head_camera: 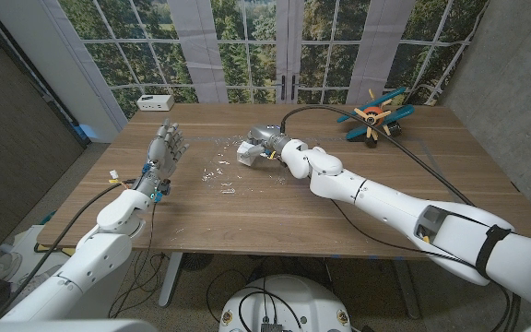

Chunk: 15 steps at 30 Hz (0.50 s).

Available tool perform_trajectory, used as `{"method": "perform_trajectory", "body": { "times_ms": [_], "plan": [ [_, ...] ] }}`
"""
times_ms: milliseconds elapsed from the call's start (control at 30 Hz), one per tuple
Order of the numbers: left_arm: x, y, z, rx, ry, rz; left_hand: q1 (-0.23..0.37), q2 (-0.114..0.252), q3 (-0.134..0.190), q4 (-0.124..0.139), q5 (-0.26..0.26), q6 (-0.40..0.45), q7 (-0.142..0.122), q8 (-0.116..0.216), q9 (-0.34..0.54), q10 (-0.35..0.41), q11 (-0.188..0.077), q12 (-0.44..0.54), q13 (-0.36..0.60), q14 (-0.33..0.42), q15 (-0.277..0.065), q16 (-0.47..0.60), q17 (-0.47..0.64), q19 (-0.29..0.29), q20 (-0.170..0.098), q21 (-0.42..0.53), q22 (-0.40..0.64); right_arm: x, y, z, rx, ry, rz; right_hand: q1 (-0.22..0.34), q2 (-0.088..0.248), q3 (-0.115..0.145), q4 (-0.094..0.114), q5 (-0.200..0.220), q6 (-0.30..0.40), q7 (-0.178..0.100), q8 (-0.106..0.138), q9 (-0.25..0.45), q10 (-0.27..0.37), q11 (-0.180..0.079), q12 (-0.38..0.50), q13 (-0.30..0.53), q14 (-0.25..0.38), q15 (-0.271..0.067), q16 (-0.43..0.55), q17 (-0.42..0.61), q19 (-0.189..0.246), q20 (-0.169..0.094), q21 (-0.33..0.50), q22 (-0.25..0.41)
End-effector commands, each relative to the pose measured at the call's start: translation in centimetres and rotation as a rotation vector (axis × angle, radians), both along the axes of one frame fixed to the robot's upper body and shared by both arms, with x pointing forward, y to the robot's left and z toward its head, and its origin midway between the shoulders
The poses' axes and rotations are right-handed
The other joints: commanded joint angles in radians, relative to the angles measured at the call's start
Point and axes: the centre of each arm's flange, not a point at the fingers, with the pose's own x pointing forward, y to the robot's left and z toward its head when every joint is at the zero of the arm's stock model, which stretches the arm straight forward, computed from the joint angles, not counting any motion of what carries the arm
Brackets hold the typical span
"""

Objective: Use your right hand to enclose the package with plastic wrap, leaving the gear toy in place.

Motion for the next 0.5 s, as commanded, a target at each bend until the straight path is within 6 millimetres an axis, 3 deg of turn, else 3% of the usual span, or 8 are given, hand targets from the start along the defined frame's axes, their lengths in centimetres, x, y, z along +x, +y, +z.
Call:
{"method": "perform_trajectory", "body": {
  "times_ms": [33, 333, 433, 500],
  "plan": [
    [0.1, 0.1, 0.0, 0.002, 0.009, 0.003, 0.010, 0.012, -0.001, -0.005, -0.001, -0.076, -0.004, -0.002, 0.003, -0.084, 0.006, -0.001, 0.004, -0.084, -0.004, -0.002, 0.003, 0.000, 0.005, -0.001, 0.006, 1.7, -0.5, -1.1, -0.021, 0.037, -0.053, 0.151, 0.139, 0.054, 0.055, 0.006, 0.105, -0.095, 0.007, 0.003, 0.007, 0.002, 0.004, 0.024, 0.004, -0.069, -0.006, 0.001, 0.002, 0.003, 0.008, 0.003],
    [0.2, 0.1, 0.2, 0.006, 0.009, -0.001, 0.010, 0.012, -0.002, -0.005, -0.002, -0.076, -0.004, -0.002, 0.003, -0.084, 0.006, -0.001, 0.004, -0.084, -0.004, -0.002, 0.003, -0.001, 0.006, -0.002, 0.006, 2.0, -1.0, -1.8, -0.028, 0.053, -0.074, 0.161, 0.125, 0.063, 0.043, 0.007, 0.059, -0.102, -0.011, -0.001, -0.038, 0.002, -0.020, 0.008, -0.031, -0.062, -0.048, -0.015, 0.002, 0.011, 0.009, 0.003],
    [0.2, 0.1, 0.3, 0.006, 0.007, -0.002, 0.010, 0.012, -0.002, -0.005, -0.002, -0.075, -0.004, -0.002, 0.003, -0.084, 0.005, -0.002, 0.004, -0.084, -0.004, -0.002, 0.003, -0.001, 0.007, -0.002, 0.006, 1.9, -1.3, -1.7, -0.026, 0.051, -0.077, 0.146, 0.103, 0.054, 0.043, 0.004, -0.019, -0.112, -0.050, -0.008, -0.103, 0.003, -0.055, -0.012, -0.068, -0.051, -0.088, -0.035, -0.005, 0.021, 0.008, 0.003],
    [0.3, 0.0, 0.4, 0.008, 0.007, -0.003, 0.010, 0.012, -0.002, -0.004, -0.002, -0.075, -0.004, -0.002, 0.003, -0.085, 0.006, -0.002, 0.004, -0.084, -0.004, -0.002, 0.003, 0.000, 0.006, -0.002, 0.006, 1.8, -1.5, -1.6, -0.024, 0.054, -0.079, 0.125, 0.084, 0.045, 0.045, 0.006, -0.082, -0.126, -0.089, -0.016, -0.172, 0.000, -0.095, -0.034, -0.095, -0.042, -0.127, -0.060, -0.007, 0.030, 0.008, 0.002]
  ]
}}
